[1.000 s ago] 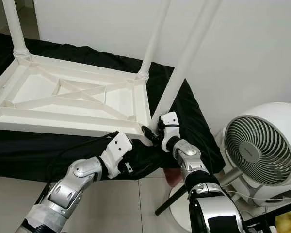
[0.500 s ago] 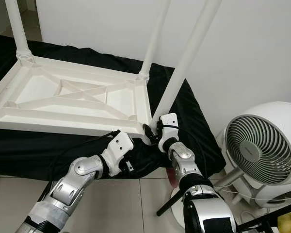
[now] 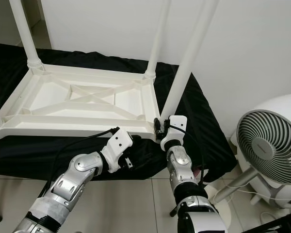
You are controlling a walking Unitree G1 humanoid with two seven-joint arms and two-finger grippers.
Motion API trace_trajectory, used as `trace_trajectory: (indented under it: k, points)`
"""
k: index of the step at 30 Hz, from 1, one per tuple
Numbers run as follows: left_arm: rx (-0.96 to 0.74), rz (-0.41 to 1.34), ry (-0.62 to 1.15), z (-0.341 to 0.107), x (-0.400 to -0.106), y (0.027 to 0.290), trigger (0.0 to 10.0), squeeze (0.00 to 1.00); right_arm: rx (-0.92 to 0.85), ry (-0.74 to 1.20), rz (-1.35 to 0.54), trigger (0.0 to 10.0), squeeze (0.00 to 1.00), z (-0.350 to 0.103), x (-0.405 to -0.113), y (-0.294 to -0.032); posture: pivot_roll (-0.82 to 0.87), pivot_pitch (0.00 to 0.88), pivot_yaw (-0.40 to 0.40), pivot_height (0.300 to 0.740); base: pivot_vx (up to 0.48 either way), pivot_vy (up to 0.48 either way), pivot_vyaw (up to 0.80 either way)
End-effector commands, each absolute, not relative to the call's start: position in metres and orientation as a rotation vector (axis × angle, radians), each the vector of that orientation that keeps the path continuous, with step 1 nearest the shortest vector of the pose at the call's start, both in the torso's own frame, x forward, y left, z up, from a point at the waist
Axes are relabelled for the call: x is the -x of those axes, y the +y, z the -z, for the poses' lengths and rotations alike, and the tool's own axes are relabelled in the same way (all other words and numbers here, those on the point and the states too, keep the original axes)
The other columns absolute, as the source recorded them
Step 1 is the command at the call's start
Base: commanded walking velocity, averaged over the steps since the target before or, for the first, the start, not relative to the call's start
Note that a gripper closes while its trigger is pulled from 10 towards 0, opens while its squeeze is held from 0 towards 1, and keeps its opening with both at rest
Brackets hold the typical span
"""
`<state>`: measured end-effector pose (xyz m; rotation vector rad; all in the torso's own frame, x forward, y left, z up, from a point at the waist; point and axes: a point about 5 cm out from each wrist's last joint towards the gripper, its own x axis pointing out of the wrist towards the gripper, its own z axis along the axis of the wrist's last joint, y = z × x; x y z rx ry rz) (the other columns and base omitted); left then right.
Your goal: Building children table
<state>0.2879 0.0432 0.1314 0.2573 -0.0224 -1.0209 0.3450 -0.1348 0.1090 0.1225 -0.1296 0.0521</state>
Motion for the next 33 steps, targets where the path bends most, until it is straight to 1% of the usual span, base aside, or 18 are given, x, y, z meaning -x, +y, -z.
trace_trajectory:
  k: [1, 4, 5, 12, 16, 17, 21, 26, 33]
  points:
    - [-0.266, 0.985, -0.028, -0.132, -0.292, 0.042, 10.0, 0.0, -0.142, -0.097, 0.03, 10.0, 0.0, -0.098, -0.339, -0.144, 0.07, 0.0, -0.055, 0.74, 0.0, 0.0, 0.0]
    - [-0.267, 0.985, -0.029, -0.132, -0.293, 0.042, 10.0, 0.0, -0.154, -0.096, 0.047, 10.0, 0.0, -0.096, -0.337, -0.141, 0.07, 0.0, -0.047, 0.74, 0.0, 0.0, 0.0]
    - [-0.272, 0.983, -0.03, -0.133, -0.294, 0.044, 10.0, 0.0, -0.174, -0.105, 0.062, 10.0, 1.0, -0.096, -0.334, -0.138, 0.07, 0.0, -0.036, 0.74, 0.0, 0.0, 0.0]
    - [-0.278, 0.982, -0.033, -0.134, -0.295, 0.046, 10.0, 0.0, -0.168, -0.161, 0.087, 10.0, 1.0, -0.103, -0.328, -0.136, 0.07, 0.0, -0.027, 0.74, 0.0, 0.0, 0.0]
    - [-0.278, 0.973, -0.04, -0.134, -0.296, 0.046, 10.0, 0.0, -0.158, -0.178, 0.088, 10.0, 1.0, -0.107, -0.327, -0.136, 0.07, 0.0, -0.038, 0.74, 0.0, 0.0, 0.0]
    - [-0.273, 0.966, -0.042, -0.135, -0.296, 0.047, 10.0, 0.0, -0.141, -0.193, 0.087, 10.0, 0.0, -0.109, -0.326, -0.137, 0.07, 0.0, -0.049, 0.74, 0.0, 0.0, 0.0]
    - [-0.268, 0.953, -0.048, -0.136, -0.297, 0.047, 10.0, 0.0, -0.132, -0.203, 0.068, 10.0, 0.0, -0.111, -0.324, -0.137, 0.08, 0.0, -0.057, 0.74, 0.0, 0.0, 0.0]
    - [-0.249, 0.928, -0.053, -0.137, -0.297, 0.052, 10.0, 0.0, -0.114, -0.213, 0.006, 10.0, 0.0, -0.114, -0.322, -0.137, 0.09, 0.0, -0.086, 0.74, 0.0, 0.0, 0.0]
    - [-0.222, 0.88, -0.067, -0.14, -0.301, 0.054, 10.0, 0.0, -0.083, -0.199, -0.018, 10.0, 0.0, -0.115, -0.326, -0.139, 0.09, 0.0, -0.107, 0.74, 0.0, 0.0, 0.0]
